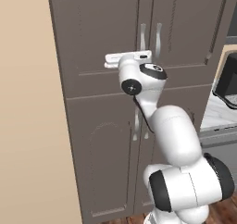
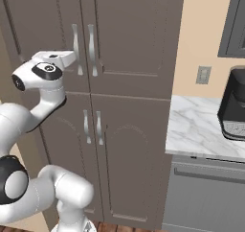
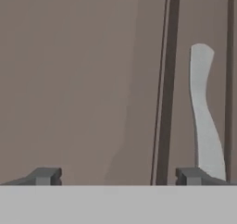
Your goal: Pick up the sponge and sponge from the sink, and place them back in the cabinet, and close the cabinet doors.
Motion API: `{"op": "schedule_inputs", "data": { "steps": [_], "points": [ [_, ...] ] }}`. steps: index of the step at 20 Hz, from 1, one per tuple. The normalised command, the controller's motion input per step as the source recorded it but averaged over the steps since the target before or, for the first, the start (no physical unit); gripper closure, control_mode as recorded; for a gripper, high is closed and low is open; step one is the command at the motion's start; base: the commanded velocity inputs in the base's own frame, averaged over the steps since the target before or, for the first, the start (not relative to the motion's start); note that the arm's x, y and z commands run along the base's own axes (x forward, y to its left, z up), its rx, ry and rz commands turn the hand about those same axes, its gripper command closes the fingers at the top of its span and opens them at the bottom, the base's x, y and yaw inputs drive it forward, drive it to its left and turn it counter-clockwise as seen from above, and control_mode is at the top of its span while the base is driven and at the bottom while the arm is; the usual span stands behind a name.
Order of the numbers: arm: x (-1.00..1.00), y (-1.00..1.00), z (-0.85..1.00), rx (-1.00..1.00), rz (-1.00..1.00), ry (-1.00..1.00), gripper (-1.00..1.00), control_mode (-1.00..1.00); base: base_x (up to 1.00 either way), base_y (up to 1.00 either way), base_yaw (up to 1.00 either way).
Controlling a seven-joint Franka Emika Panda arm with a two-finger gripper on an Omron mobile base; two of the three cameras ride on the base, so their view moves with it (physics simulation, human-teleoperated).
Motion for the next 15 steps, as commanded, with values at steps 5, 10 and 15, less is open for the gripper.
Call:
{"op": "schedule_inputs", "data": {
  "steps": [5,10,15],
  "points": [
    [0.25,0.0,0.0,0.0,0.02,0.04,-1.0,-1.0,0.0,0.0,0.0],
    [0.18,0.0,0.0,0.0,0.02,0.05,-1.0,-1.0,0.0,0.0,0.0],
    [0.11,0.0,0.0,0.0,0.02,0.06,-1.0,-1.0,0.0,0.0,0.0]
  ]
}}
